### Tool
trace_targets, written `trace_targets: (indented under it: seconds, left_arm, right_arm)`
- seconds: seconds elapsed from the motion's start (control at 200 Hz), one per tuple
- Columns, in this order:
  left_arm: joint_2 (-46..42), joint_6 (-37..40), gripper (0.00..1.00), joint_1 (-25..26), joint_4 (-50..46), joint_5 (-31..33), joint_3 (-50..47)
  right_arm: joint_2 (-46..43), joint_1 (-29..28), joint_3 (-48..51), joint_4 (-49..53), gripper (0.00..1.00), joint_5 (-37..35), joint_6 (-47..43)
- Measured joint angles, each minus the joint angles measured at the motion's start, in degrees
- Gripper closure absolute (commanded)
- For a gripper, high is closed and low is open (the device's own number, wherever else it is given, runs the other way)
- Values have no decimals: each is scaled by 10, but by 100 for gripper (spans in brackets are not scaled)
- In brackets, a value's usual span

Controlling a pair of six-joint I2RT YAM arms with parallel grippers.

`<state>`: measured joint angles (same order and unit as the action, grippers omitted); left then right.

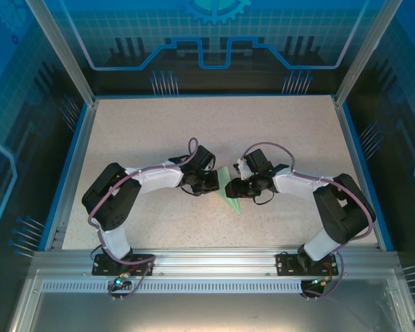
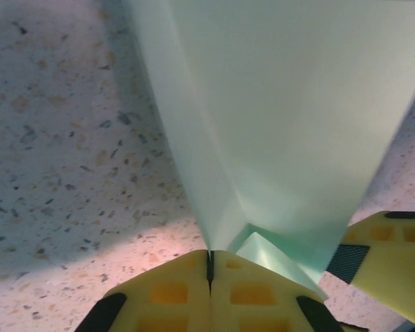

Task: Fold a paper plane with a square sheet of paper (pick it up from the middle)
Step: Turn over a paper plane at the center of the table.

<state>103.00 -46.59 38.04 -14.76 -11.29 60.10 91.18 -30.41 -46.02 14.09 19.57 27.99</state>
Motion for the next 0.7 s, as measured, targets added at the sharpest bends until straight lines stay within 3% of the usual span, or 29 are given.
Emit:
trace_targets:
  seconds: [0.51, 0.7]
  left_arm:
    - [0, 2, 95, 0, 0, 6, -16]
    - [-1, 2, 95, 0, 0, 6, -18]
  right_arm:
    - [46, -63, -64, 69, 54, -78, -29]
    - [56, -80, -73, 90, 66, -115, -30]
